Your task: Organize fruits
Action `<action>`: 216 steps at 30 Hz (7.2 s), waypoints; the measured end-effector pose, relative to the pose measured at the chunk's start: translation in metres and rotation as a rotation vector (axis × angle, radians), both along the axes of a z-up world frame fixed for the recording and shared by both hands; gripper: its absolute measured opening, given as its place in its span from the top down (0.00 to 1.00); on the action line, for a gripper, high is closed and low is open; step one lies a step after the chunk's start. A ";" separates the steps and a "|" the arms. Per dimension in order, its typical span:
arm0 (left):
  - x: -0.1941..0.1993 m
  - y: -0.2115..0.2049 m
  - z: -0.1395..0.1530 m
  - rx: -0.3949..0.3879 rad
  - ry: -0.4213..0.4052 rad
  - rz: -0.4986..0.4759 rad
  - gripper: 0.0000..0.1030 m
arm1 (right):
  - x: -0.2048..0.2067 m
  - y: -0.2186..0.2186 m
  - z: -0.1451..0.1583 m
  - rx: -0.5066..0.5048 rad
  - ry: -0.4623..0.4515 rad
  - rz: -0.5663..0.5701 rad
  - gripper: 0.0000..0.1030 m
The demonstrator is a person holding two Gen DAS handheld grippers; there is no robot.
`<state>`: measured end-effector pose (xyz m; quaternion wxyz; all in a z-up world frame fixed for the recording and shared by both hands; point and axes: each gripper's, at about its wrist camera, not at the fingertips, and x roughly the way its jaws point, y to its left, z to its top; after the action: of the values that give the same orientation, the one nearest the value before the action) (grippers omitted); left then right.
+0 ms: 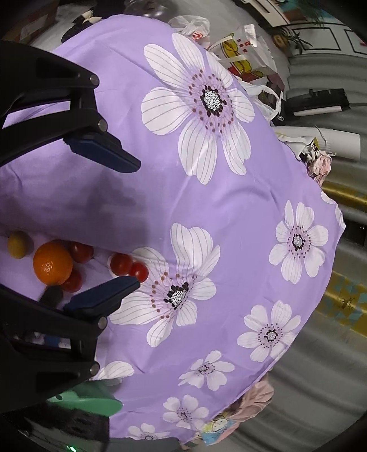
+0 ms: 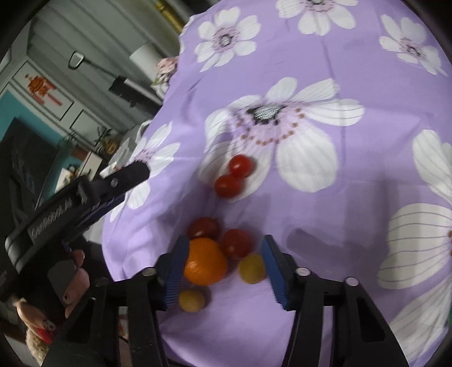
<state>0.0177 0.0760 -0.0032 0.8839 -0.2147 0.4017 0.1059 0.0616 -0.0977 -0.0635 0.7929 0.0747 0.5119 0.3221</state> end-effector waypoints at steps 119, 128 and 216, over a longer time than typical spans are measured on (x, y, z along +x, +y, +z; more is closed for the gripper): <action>0.038 -0.145 -0.066 -0.123 0.196 -0.503 0.55 | 0.043 -0.072 -0.024 0.007 0.179 -0.207 0.56; 0.038 -0.146 -0.066 -0.116 0.194 -0.499 0.56 | 0.043 -0.072 -0.027 0.004 0.190 -0.193 0.55; 0.031 -0.346 0.039 0.028 -0.169 -0.906 0.56 | -0.019 -0.279 0.080 0.166 -0.181 -0.631 0.54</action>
<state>0.0488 -0.2699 0.0354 0.8737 -0.0136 0.3799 -0.3035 0.0424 -0.3762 0.0166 0.8869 0.2649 0.3633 0.1064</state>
